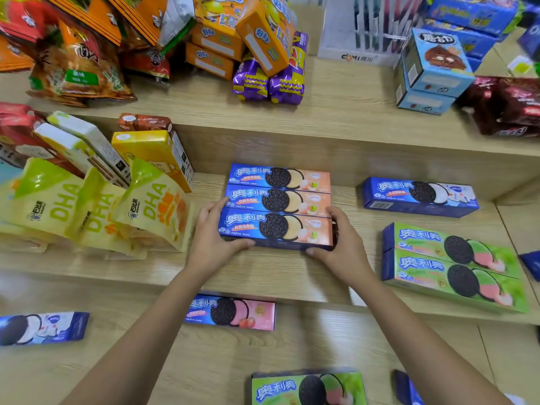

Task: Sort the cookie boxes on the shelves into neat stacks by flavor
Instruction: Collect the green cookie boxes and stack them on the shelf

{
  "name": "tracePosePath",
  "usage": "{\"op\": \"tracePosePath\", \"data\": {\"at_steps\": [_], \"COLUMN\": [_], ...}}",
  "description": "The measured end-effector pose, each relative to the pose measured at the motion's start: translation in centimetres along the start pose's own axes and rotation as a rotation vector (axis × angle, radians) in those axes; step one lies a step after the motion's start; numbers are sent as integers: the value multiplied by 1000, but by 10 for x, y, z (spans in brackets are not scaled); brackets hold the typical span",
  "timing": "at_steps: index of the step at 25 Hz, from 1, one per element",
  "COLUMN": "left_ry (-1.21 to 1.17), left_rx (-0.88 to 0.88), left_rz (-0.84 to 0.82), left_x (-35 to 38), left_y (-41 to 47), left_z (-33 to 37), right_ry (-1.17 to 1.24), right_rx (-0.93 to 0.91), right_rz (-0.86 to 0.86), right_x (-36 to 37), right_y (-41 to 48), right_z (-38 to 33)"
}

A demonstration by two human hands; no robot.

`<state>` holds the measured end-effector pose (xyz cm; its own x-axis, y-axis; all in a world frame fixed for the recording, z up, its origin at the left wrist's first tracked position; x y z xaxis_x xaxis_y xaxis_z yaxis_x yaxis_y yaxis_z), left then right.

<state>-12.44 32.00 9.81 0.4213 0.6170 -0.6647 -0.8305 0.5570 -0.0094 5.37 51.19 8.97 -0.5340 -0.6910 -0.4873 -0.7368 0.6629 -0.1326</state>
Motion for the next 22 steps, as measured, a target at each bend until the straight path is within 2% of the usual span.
{"op": "tracePosePath", "data": {"at_steps": [3, 5, 8, 11, 14, 16, 19, 22], "left_ry": [58, 42, 11, 89, 394, 497, 601, 608], "left_rx": [37, 142, 306, 423, 551, 490, 354, 305], "left_rz": [45, 109, 63, -131, -447, -632, -723, -782], "left_x": [-7, -12, 2, 44, 106, 140, 159, 163], "left_y": [-13, -34, -81, -136, -198, -227, -242, -247], "left_z": [14, 30, 56, 63, 47, 27, -1, -17], "right_ry": [-63, -124, -194, -195, -231, -237, -249, -243], "right_rx": [-77, -112, -159, -172, -172, -124, -77, -104], "right_rz": [-7, -11, -16, 77, 184, 220, 261, 223], "right_x": [-11, -25, -63, -119, -170, -197, -220, -219], "right_y": [-15, -33, -65, -96, -118, -127, -141, -153], "right_z": [-10, -14, -9, -2, 14, 32, 54, 63]}}
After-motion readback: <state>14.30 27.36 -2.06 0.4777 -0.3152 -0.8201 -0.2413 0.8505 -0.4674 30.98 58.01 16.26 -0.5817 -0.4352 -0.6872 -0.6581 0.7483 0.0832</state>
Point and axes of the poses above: each hand's wrist, its own y-axis towards the middle knuckle, its own x-axis out of the palm, z = x × y, the point moved 6 cm from there along y, towards the middle knuckle, and after that the axes turned 4 degrees about y, right-handed, at the moved point
